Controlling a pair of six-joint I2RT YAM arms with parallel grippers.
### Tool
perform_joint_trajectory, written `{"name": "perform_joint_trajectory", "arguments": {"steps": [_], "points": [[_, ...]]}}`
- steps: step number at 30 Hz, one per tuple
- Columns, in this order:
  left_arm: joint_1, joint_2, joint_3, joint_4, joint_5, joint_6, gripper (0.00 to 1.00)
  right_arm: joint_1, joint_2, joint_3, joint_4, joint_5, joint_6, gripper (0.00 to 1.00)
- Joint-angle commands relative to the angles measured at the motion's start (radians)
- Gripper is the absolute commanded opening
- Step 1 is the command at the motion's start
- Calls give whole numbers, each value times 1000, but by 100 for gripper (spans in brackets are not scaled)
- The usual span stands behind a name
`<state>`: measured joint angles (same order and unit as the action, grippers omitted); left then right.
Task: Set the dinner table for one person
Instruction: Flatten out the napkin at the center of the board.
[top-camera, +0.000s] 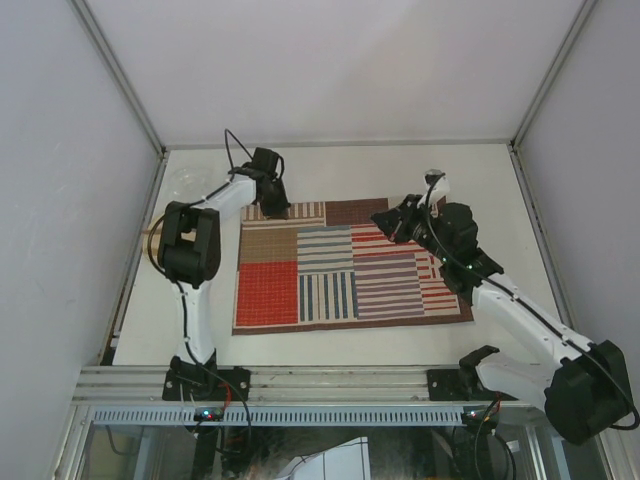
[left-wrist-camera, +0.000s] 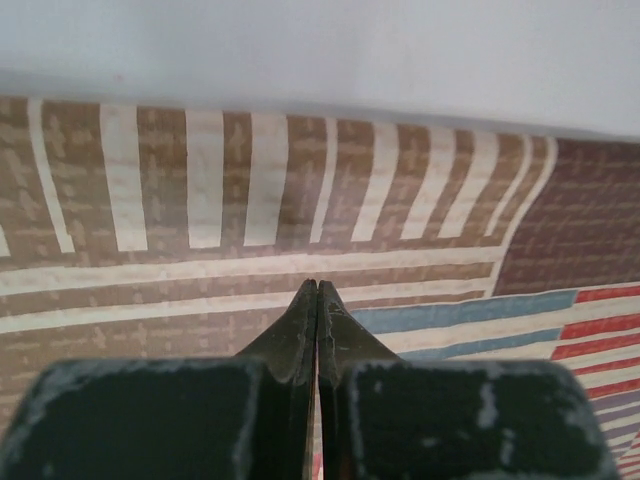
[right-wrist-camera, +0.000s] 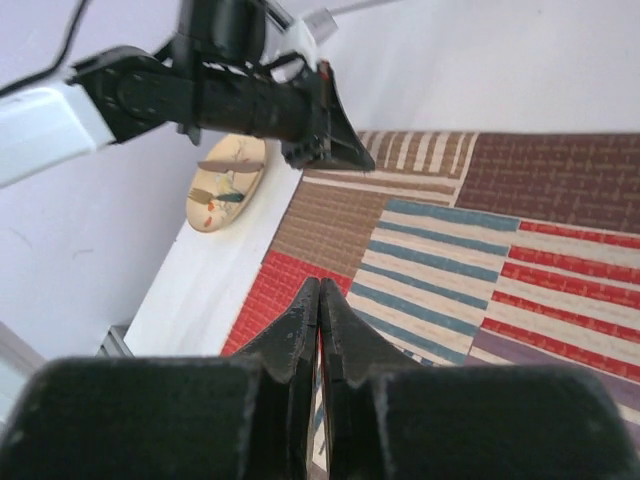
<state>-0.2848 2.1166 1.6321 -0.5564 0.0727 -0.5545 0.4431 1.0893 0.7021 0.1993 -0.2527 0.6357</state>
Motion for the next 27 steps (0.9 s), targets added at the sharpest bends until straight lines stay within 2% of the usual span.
{"name": "perform_joint_trajectory", "arguments": {"steps": [1,14,27], "points": [[-16,-2,40,-54,20,7,0,5,-47,-2,43,20,18,0],[-36,118,230,-187,-25,20,0,37,-100,-26,58,7,56,0],[-48,223,396,-308,-63,44,0,15,-102,-35,73,-15,73,0]]}}
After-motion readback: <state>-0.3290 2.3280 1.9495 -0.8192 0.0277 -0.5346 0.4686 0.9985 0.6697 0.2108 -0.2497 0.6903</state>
